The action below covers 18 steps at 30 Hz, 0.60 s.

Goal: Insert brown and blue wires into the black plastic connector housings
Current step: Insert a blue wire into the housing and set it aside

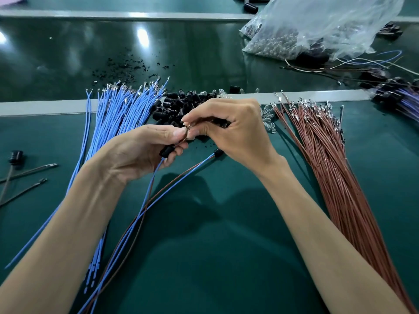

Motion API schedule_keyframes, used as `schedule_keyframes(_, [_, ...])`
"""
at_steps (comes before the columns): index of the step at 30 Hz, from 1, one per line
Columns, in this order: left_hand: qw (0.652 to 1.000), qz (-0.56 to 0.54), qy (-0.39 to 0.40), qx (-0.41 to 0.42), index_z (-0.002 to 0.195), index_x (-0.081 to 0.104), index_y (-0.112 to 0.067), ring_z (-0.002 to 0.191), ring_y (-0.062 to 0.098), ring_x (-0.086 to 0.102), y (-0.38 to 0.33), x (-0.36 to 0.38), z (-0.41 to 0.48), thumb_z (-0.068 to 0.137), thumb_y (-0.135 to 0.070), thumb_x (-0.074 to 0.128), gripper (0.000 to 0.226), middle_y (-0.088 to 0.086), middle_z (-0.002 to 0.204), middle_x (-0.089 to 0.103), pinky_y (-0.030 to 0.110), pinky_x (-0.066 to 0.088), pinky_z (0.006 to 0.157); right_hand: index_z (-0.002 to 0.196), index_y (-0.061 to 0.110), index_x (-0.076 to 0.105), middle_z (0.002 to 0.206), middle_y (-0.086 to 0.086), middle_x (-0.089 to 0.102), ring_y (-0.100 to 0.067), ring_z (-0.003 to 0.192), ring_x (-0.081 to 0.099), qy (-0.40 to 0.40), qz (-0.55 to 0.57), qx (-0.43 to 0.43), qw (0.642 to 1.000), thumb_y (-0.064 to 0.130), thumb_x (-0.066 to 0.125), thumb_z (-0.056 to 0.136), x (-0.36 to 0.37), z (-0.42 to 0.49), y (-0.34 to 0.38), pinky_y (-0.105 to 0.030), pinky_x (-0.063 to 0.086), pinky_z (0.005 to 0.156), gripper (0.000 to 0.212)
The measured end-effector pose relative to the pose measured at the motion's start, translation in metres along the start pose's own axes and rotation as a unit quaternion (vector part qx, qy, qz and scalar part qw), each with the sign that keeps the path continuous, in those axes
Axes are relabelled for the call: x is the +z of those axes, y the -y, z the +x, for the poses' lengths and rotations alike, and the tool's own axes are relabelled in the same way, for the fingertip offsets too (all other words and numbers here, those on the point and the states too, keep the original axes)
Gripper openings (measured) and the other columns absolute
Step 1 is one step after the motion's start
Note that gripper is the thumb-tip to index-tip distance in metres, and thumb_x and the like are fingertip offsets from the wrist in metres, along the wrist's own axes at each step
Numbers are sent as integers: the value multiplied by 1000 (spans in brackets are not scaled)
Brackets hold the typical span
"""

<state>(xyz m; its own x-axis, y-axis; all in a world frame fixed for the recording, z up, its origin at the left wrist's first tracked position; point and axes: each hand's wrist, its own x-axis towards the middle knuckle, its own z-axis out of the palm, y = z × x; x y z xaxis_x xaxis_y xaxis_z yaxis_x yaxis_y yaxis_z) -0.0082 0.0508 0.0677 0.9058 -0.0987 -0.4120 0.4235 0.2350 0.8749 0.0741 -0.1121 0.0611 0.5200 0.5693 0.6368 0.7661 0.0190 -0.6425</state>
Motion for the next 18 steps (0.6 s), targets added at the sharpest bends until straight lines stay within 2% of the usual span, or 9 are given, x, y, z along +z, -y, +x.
schedule_keyframes(3, [1000,-20,-7,16,61,72,-22,55,0,53,0,5,2,69,-29,66,12,-10,64,58,8,44,48,84,-2,74,77,-10,73,-15,71,68,-19,8,1,1000,-3,77,72,-2,0,1,-26,55,71,12])
schedule_keyframes(5, [999,-33,-26,25,61,71,-23,55,0,54,1,9,3,72,-28,61,16,-11,65,59,8,44,48,85,-2,74,78,-9,73,-17,72,69,-25,4,-3,1000,0,78,73,-4,1,0,-29,56,71,13])
schedule_keyframes(18, [991,-12,-81,104,63,70,-16,52,5,56,0,15,2,74,-24,61,16,-3,61,61,13,45,47,86,-2,74,80,-10,73,-15,72,67,-39,-36,-9,999,5,79,74,-7,1,-3,-29,55,70,15])
